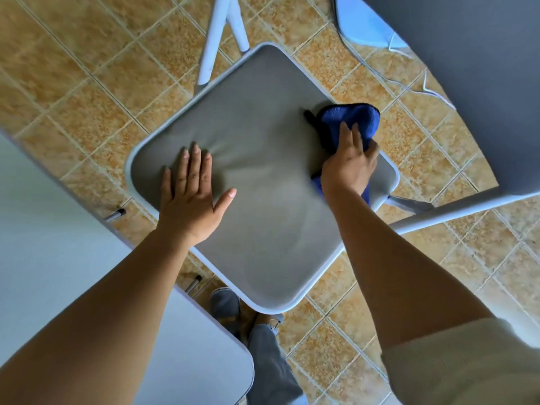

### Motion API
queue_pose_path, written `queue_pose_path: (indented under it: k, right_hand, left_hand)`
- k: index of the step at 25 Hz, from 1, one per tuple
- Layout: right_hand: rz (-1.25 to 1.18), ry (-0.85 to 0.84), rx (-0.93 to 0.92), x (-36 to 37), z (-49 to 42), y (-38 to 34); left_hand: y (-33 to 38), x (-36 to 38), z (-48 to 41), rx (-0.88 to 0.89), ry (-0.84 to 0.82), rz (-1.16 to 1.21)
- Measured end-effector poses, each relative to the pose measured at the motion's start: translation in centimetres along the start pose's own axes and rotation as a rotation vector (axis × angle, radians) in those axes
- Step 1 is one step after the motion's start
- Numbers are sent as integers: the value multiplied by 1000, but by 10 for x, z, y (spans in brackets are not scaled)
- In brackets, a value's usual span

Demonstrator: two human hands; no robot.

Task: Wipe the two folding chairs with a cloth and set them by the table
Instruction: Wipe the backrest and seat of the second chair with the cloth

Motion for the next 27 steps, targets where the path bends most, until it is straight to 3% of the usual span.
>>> queue_pose_path:
  k: [5, 9, 11, 13, 16, 22, 25, 27]
  right_hand:
    - [-58, -31, -351, 18, 35, -95]
    - [-25, -19, -590, 15, 94, -79]
    - [29, 1, -536, 8, 81, -38]
    - [21, -8, -289, 2, 42, -7]
    - [-36, 16, -75, -1, -8, -29]
    - [-62, -46, -468, 23, 37, -130]
    - [-8, -15, -711, 19, 73, -107]
    - [47, -29, -703, 18, 66, -72]
  left_hand:
    - [0, 1, 0, -1, -10, 0]
    - [0, 0, 0, -7, -15, 15]
    - [0, 2, -1, -9, -54, 9]
    - [-2, 4, -2, -14, -71, 5]
    - [0, 1, 0, -5, -49, 13]
    - [0, 2, 0, -10, -27, 28]
    - [0, 2, -2, -5, -28, 33]
    - [0, -4, 2, 17, 30, 24]
Point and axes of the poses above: each hand's wrist, its own z-axis away from the middle knuckle, its own x-axis out of the palm, y = z × x, the point moved 10 cm from there along -z, towards the middle knuckle, and after that the axes turned 2 degrees about x, right-handed, at the moved point
